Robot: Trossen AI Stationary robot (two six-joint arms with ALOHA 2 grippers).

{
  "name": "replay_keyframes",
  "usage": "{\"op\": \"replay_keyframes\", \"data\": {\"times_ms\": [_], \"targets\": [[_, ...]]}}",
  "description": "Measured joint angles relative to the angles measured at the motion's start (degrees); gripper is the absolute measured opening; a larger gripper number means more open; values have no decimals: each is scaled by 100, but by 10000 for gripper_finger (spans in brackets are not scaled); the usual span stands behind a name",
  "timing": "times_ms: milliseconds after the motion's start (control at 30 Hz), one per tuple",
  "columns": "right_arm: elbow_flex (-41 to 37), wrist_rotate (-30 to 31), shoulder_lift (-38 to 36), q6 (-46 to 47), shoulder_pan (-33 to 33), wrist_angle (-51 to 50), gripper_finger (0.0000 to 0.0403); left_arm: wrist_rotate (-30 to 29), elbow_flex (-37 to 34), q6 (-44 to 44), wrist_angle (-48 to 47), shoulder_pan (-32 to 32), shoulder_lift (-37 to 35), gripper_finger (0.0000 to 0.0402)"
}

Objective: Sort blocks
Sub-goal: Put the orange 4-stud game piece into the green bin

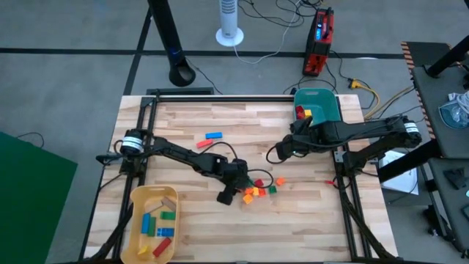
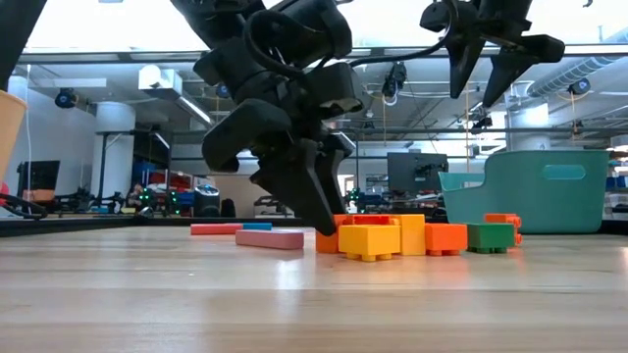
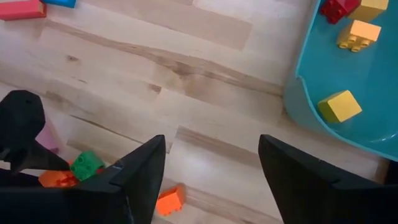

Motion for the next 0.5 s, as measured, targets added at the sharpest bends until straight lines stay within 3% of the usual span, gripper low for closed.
{"op": "replay_keyframes", "data": {"times_ms": [200, 333, 500], "targets": [[-3, 421, -42, -669, 51, 648, 251, -10, 22, -61, -648, 146, -507, 136], [1, 556, -180, -1536, 142, 1668, 254, -39, -27, -256, -628, 469, -1333, 136], [-3, 192, -266, -1446, 151, 2663, 245, -41, 6, -528, -370, 920, -2599, 136]]}}
